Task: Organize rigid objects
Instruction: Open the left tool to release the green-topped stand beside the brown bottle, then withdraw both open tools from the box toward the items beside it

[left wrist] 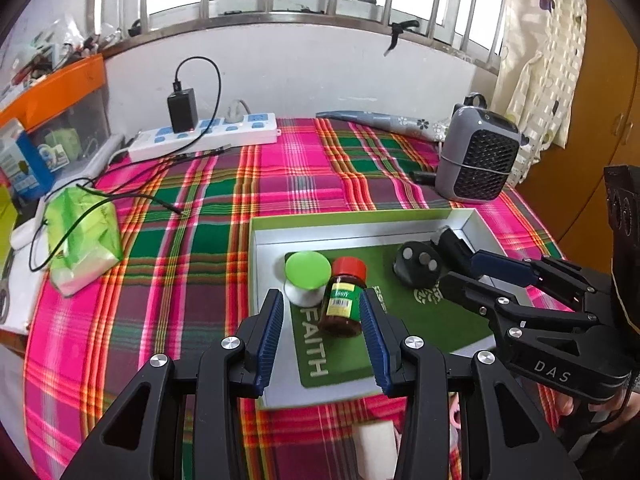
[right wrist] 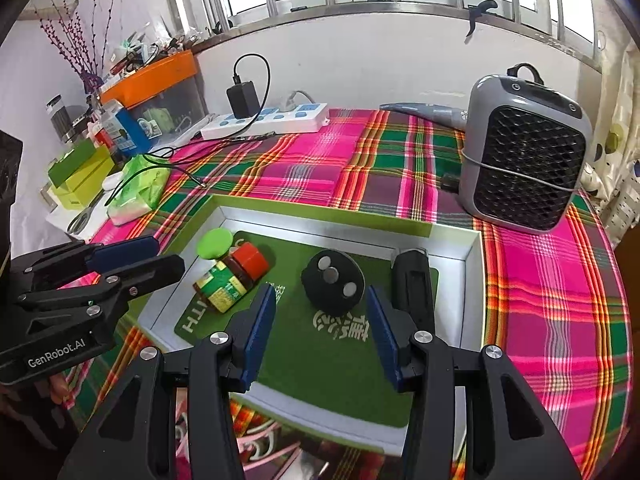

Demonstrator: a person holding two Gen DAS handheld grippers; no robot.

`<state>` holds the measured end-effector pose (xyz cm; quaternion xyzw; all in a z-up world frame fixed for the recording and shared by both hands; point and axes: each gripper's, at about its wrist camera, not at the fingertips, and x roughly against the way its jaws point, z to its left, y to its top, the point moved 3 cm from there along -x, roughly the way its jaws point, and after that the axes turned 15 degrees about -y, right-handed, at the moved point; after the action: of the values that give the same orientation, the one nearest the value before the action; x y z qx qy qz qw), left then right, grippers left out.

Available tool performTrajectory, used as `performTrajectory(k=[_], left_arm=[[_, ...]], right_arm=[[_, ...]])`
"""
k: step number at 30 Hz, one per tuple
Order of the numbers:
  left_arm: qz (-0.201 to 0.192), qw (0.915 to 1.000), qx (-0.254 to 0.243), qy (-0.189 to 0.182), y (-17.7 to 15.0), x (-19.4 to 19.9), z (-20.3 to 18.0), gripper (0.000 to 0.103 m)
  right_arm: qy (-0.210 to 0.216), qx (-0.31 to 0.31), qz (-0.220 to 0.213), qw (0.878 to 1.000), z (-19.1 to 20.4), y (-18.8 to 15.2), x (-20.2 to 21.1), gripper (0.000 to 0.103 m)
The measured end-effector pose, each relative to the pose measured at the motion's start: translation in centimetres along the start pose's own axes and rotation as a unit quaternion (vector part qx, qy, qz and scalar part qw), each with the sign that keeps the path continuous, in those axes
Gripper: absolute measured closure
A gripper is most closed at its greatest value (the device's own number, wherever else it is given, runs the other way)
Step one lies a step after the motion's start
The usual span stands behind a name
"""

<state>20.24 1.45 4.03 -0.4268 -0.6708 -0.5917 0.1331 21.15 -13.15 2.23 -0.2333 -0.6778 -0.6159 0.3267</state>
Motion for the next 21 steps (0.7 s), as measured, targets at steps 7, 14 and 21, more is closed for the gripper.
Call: performTrajectory(k=[7,14,21], left_arm=[[-0.012,0.9999,0.0,-0.003,-1.2,2.0,-0.6,0.064],[-0.021,0.9997,0.007,-0.007,-2.8,3.7,-1.1,0.064],[-0.02,0.9995,0.02,-0.016,-4.7,4.5,-1.1,0.064]], right_arm=[[0.002,-0.008,-0.008,1.0,-0.2,-1.0,1.8,0.055],[-0.001,-0.018,-0.014,1.0,-0.6,-2.4,3.5,0.055],[-0.01,-0.027,-0.015,0.999,-1.4,-4.4,4.9,0.055]])
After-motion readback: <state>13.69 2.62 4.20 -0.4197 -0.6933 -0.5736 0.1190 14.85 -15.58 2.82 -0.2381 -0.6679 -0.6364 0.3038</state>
